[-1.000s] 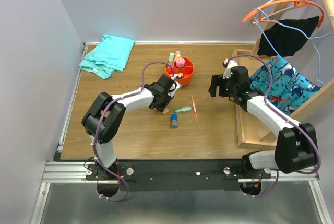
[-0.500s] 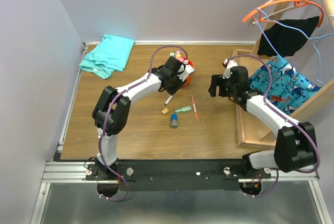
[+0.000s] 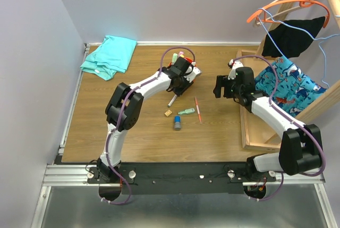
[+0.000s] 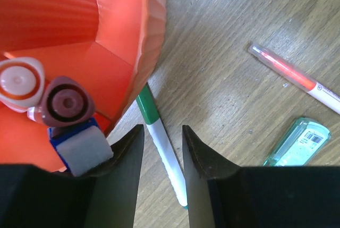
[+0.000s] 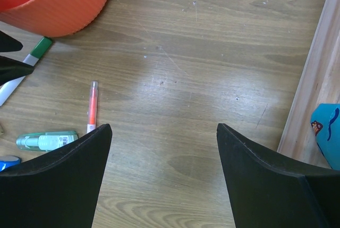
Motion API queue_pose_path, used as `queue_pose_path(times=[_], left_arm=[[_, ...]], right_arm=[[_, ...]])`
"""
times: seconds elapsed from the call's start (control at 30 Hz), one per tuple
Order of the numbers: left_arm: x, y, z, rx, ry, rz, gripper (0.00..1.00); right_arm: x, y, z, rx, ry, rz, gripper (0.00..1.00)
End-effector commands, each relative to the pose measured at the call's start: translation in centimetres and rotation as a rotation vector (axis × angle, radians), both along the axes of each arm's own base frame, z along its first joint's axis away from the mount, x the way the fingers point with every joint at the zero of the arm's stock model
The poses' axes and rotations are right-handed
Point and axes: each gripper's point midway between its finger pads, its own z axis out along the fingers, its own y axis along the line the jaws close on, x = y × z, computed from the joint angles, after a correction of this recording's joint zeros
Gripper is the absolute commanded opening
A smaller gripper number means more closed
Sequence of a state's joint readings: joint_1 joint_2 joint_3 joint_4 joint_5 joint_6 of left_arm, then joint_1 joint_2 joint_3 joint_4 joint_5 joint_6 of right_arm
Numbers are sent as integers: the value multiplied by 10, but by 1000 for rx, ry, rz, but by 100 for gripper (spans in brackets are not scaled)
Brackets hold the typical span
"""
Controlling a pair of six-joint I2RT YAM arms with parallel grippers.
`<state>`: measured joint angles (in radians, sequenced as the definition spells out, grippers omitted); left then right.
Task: Sort the stationery into containers
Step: Pick up the pen from the center of the board.
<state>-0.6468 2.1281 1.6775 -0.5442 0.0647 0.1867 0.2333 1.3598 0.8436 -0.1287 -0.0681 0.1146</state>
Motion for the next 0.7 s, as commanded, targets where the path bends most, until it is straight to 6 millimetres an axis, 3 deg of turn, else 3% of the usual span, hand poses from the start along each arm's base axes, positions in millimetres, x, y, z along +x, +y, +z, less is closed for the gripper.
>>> queue_pose_path(times=[0.0,0.33,0.67], left_arm=[[7,4,-4,10,3,36,43],[6,9,-26,29,8,63,43],[0,14,-34,31,15,67,41]], right_arm=[[6,-4,1,1,-13,-16,88],[4,-4,-2,1,-2,-17,88],[3,-5,-5,3,7,-20,88]])
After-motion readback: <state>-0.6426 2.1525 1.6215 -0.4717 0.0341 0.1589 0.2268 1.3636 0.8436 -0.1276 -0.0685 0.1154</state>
